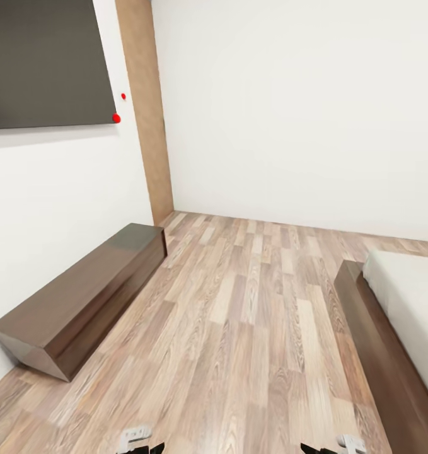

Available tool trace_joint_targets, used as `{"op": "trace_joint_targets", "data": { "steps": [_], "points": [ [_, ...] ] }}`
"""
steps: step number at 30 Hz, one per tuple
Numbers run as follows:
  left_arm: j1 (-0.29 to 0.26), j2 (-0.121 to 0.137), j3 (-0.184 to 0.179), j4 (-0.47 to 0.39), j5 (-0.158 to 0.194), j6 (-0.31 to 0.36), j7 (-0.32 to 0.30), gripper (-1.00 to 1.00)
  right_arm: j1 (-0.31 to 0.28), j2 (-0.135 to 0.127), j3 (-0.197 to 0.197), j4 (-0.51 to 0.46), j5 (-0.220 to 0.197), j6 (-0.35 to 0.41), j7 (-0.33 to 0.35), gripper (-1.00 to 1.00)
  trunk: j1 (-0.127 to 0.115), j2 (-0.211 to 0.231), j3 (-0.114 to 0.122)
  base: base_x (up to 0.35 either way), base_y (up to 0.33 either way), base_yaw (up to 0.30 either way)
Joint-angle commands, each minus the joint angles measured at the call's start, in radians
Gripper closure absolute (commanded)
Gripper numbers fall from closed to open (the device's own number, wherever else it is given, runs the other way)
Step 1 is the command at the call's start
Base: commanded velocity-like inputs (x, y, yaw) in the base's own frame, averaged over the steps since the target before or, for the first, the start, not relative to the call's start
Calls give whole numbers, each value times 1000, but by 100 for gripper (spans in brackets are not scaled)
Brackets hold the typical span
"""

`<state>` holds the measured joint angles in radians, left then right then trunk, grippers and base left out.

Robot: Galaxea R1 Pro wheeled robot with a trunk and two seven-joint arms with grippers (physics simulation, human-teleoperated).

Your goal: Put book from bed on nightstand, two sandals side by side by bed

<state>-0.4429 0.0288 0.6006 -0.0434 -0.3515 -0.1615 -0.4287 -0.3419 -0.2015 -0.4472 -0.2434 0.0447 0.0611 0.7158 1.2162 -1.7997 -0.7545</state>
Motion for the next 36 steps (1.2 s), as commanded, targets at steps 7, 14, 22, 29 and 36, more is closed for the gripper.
{"op": "trace_joint_targets", "data": {
  "steps": [7,14,22,29,36],
  "points": [
    [0,0,8,1,-11,-4,-2,-100,-1,1,-8,-1,5,6,5,-100,0,0,-1,312,-14,-256],
    [0,0,8,1,-11,-4,-2,-100,-1,1,-8,-1,4,6,5,-100,0,0,-1,308,-1,-256],
    [0,0,8,1,-11,-4,-2,-100,-1,1,-8,-1,5,6,5,-100,0,0,-1,307,0,-255],
    [0,0,8,1,-11,-5,-2,-100,-2,1,-8,-1,5,6,5,-100,0,0,-1,307,0,-251],
    [0,0,8,1,-11,-6,-2,-100,-1,1,-8,-1,5,6,5,-100,0,0,-1,133,0,-251]
  ]
}}
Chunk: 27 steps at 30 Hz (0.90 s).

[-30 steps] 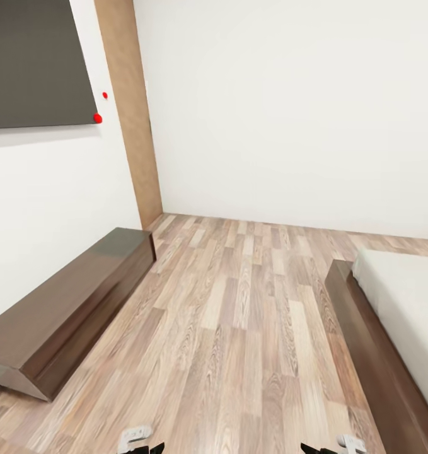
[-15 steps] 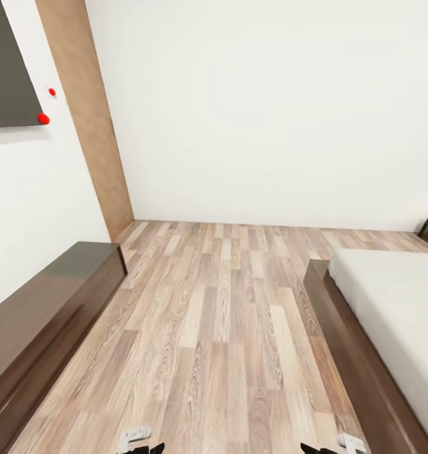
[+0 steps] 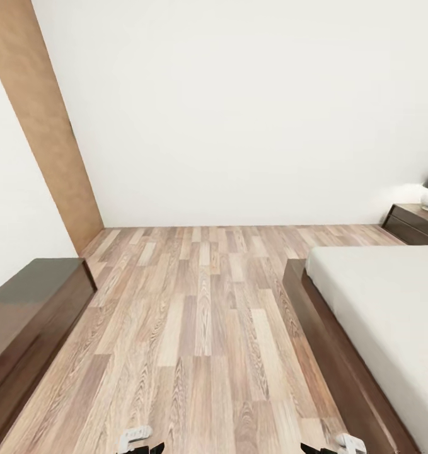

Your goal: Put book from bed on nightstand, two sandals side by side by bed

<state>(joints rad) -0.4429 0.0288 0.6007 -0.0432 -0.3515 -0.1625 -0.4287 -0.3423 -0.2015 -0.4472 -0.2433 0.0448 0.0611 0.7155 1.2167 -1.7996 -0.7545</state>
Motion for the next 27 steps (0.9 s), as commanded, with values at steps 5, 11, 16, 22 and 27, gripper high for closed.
{"op": "trace_joint_targets", "data": {
  "steps": [5,11,16,22,27],
  "points": [
    [0,0,8,1,-11,-5,-2,-100,-1,1,-8,-1,4,6,5,-100,0,0,-1,11,0,-251],
    [0,0,8,1,-11,-5,-2,-100,-1,1,-8,-1,5,6,5,-100,0,0,-1,1,0,-251],
    [0,0,8,1,-11,-5,-2,-100,-1,1,-8,-1,4,6,5,-100,0,0,-1,0,0,-251],
    [0,0,8,2,-11,-5,-2,-100,-1,1,-8,-1,5,6,5,-100,0,0,-1,0,0,-251],
    [0,0,8,2,-11,-5,-2,-100,0,1,-8,-1,5,6,5,-100,0,0,-1,0,0,-251]
  ]
}}
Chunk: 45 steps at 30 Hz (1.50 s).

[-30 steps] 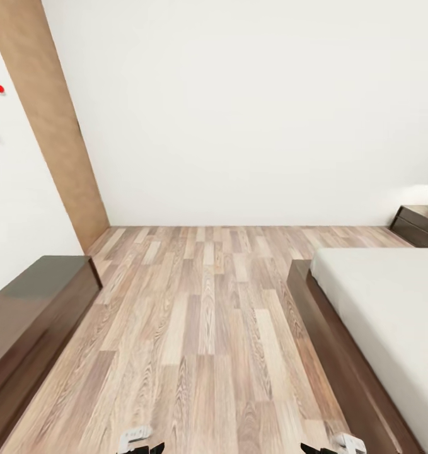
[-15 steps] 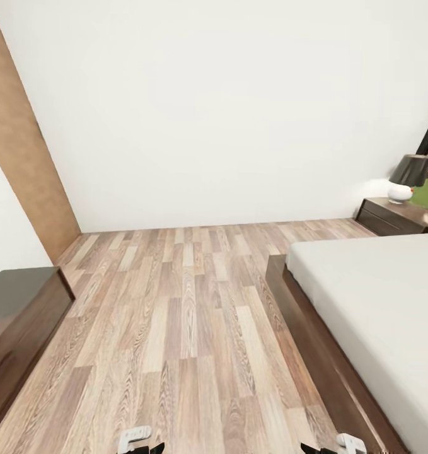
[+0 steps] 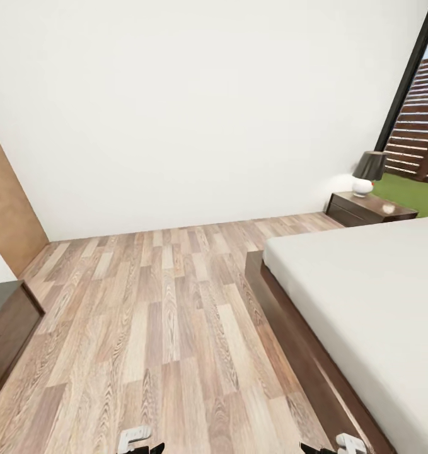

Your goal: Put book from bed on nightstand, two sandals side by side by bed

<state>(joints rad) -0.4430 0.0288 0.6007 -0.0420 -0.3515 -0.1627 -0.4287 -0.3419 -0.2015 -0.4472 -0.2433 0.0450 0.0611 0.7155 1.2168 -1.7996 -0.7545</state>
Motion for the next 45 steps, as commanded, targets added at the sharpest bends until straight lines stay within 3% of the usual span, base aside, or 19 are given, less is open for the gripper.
{"op": "trace_joint_targets", "data": {
  "steps": [1,10,30,45],
  "points": [
    [0,0,8,1,-11,-5,-2,-100,-1,1,-8,-1,5,6,5,-100,0,0,-1,0,0,-251],
    [0,0,8,1,-11,-4,-2,-100,-1,1,-8,-1,5,6,5,-100,0,0,-1,0,0,-251],
    [0,0,8,1,-10,-4,-2,-100,-1,1,-8,-1,5,6,6,-100,-77,140,62,0,0,-251],
    [0,0,8,1,-10,-5,-2,-100,-1,1,-8,-1,5,6,5,-100,-77,140,62,0,0,-251]
  ]
}}
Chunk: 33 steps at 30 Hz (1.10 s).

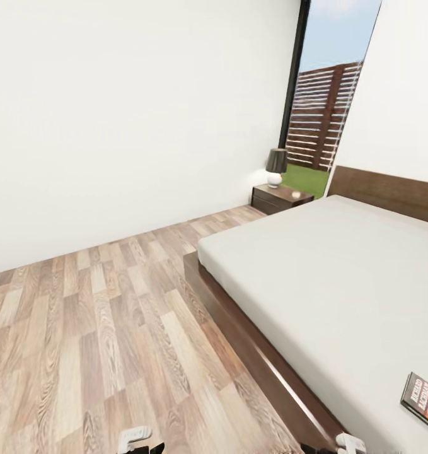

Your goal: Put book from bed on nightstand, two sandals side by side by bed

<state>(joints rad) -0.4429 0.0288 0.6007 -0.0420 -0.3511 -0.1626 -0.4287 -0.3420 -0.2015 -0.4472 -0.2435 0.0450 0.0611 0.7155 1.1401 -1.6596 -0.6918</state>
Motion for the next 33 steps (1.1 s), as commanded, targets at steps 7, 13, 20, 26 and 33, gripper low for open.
{"op": "trace_joint_targets", "data": {
  "steps": [7,13,20,26,33],
  "points": [
    [0,0,8,1,-11,-5,-2,-100,-1,1,-8,-1,5,6,6,-100,0,0,-1,0,0,-251],
    [0,0,8,1,-11,-5,-2,-100,-1,1,-8,-1,5,6,6,-100,0,0,-1,0,0,-251],
    [0,0,8,0,-11,-5,-2,-100,-1,1,-8,-1,5,6,5,-100,0,0,-1,0,0,-251],
    [0,0,8,0,-11,-5,-2,-100,-1,1,-8,-1,5,6,5,-100,0,0,-1,0,0,-251],
    [0,0,8,1,-11,-5,-2,-100,-1,1,-8,-1,5,6,5,-100,0,0,-1,0,0,-251]
  ]
}}
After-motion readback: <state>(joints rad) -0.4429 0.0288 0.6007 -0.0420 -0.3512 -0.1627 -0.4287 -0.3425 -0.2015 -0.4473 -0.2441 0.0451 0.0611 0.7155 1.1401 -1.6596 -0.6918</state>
